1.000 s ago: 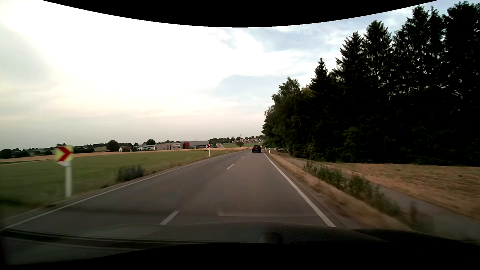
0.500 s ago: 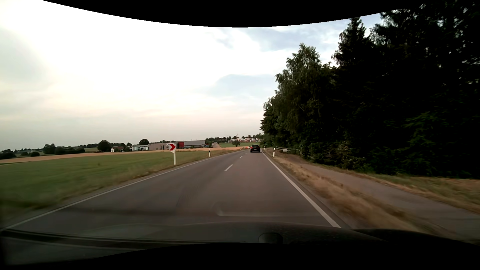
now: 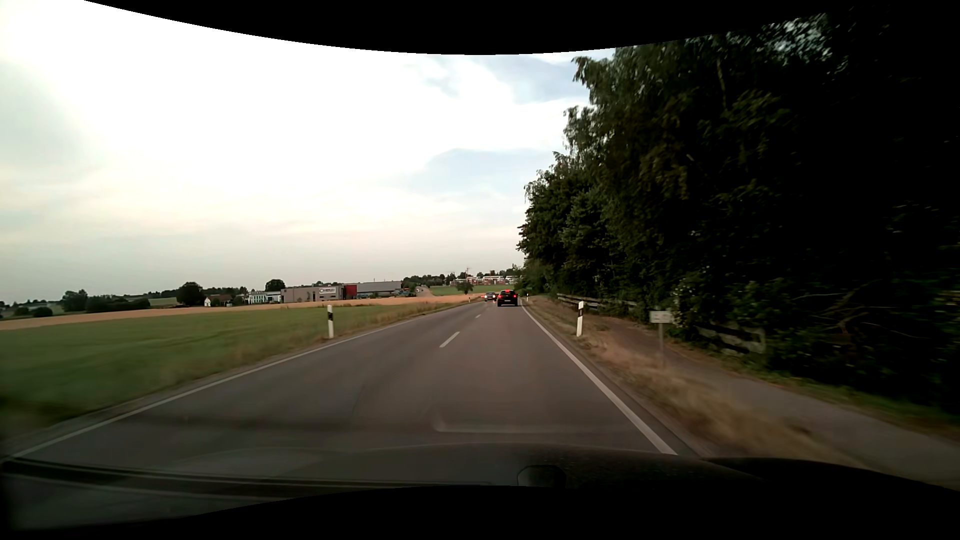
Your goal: Follow the waypoints while adhering to traffic rules and regulations
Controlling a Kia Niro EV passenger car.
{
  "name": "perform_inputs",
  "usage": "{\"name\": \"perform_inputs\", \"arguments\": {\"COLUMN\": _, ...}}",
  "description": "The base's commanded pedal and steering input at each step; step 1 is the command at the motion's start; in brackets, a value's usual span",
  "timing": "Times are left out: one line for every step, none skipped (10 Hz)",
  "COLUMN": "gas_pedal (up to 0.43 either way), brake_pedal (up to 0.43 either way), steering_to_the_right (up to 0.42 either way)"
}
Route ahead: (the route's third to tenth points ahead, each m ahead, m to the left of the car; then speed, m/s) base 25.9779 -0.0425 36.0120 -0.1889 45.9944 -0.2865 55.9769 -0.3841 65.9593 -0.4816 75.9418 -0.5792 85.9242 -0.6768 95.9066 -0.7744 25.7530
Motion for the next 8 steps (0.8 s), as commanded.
{"name": "perform_inputs", "arguments": {"gas_pedal": 0.008, "brake_pedal": 0.006, "steering_to_the_right": 0.005}}
{"name": "perform_inputs", "arguments": {"gas_pedal": 0.000, "brake_pedal": 0.006, "steering_to_the_right": 0.004}}
{"name": "perform_inputs", "arguments": {"gas_pedal": 0.000, "brake_pedal": 0.006, "steering_to_the_right": 0.003}}
{"name": "perform_inputs", "arguments": {"gas_pedal": 0.000, "brake_pedal": 0.006, "steering_to_the_right": 0.003}}
{"name": "perform_inputs", "arguments": {"gas_pedal": 0.000, "brake_pedal": 0.006, "steering_to_the_right": 0.002}}
{"name": "perform_inputs", "arguments": {"gas_pedal": 0.000, "brake_pedal": 0.006, "steering_to_the_right": 0.002}}
{"name": "perform_inputs", "arguments": {"gas_pedal": 0.000, "brake_pedal": 0.006, "steering_to_the_right": 0.002}}
{"name": "perform_inputs", "arguments": {"gas_pedal": 0.000, "brake_pedal": 0.012, "steering_to_the_right": 0.001}}
